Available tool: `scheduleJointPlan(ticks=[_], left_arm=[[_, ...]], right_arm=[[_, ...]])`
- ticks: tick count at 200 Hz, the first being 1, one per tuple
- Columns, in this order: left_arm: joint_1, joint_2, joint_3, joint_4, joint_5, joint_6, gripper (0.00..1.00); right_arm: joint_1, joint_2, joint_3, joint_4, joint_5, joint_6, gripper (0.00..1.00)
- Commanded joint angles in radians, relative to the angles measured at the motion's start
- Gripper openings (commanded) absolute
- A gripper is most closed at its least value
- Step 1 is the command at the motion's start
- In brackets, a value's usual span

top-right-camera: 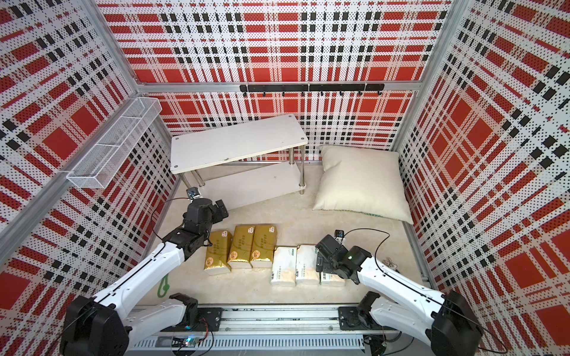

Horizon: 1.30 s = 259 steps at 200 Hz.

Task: Place the tissue boxes on the shelf by color
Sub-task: Pick up the box of tissues from the center of the board.

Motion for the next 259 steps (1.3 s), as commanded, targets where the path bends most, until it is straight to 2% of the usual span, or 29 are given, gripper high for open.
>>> scheduleJointPlan(ticks=[1, 135, 174, 226, 259], left_arm=[[-0.008, -0.024, 0.001, -0.008, 0.005, 0.001, 0.99], [-0.011, -0.028, 0.002, -0.008, 0.006, 0.003, 0.99], [-0.011, -0.034, 0.000, -0.008, 0.004, 0.001, 0.99], [-0.011, -0.020, 0.009, -0.005, 0.009, 0.004, 0.99], [-0.013, -0.001, 0.029, -0.004, 0.022, 0.003, 0.99]], right_arm=[[0.010, -0.008, 0.019, -0.007, 0.008, -0.002, 1.00], [0.015, 0.064, -0.061, 0.057, 0.003, 0.002, 1.00], [0.015, 0.046, -0.058, 0.056, 0.006, 0.001, 0.87], [0.016, -0.042, 0.010, -0.026, 0.066, 0.037, 0.85], [0.016, -0.042, 0.066, -0.056, 0.095, 0.017, 0.85]])
